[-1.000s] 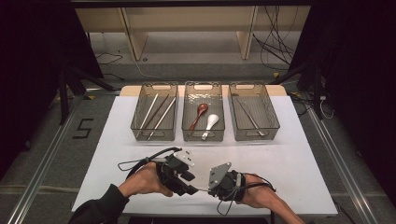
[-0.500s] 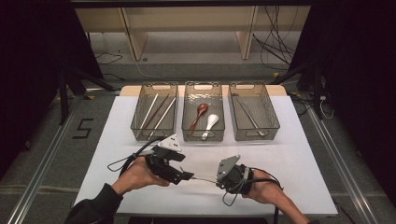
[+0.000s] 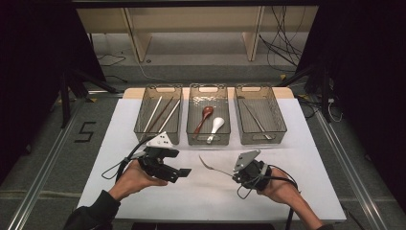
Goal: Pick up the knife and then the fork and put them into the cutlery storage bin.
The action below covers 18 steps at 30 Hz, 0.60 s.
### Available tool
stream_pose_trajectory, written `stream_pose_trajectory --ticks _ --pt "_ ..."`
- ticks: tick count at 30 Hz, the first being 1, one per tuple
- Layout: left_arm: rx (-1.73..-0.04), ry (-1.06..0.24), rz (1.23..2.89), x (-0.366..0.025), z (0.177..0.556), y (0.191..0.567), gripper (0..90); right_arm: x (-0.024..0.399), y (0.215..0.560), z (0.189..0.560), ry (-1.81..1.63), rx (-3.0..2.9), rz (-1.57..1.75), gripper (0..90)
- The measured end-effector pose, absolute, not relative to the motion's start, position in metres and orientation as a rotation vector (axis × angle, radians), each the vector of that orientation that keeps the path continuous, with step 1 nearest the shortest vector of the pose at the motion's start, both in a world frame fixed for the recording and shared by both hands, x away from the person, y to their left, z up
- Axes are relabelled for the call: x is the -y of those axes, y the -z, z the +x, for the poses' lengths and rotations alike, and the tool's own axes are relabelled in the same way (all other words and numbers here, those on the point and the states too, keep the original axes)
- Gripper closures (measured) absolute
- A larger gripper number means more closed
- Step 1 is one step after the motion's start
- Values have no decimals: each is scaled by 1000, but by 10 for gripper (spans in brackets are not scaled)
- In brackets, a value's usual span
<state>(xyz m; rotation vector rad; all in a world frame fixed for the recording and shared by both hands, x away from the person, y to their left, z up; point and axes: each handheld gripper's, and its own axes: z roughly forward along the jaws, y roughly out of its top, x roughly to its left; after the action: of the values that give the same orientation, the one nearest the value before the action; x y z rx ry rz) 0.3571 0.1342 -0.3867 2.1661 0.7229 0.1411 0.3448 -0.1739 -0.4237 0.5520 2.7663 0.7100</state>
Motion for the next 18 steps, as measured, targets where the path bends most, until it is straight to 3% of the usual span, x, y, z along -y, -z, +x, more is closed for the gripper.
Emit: stream_pose_trajectory --ticks 18 --pt "-811 -209 2060 -168 358 403 160 208 415 361 -749 -2655 754 876"
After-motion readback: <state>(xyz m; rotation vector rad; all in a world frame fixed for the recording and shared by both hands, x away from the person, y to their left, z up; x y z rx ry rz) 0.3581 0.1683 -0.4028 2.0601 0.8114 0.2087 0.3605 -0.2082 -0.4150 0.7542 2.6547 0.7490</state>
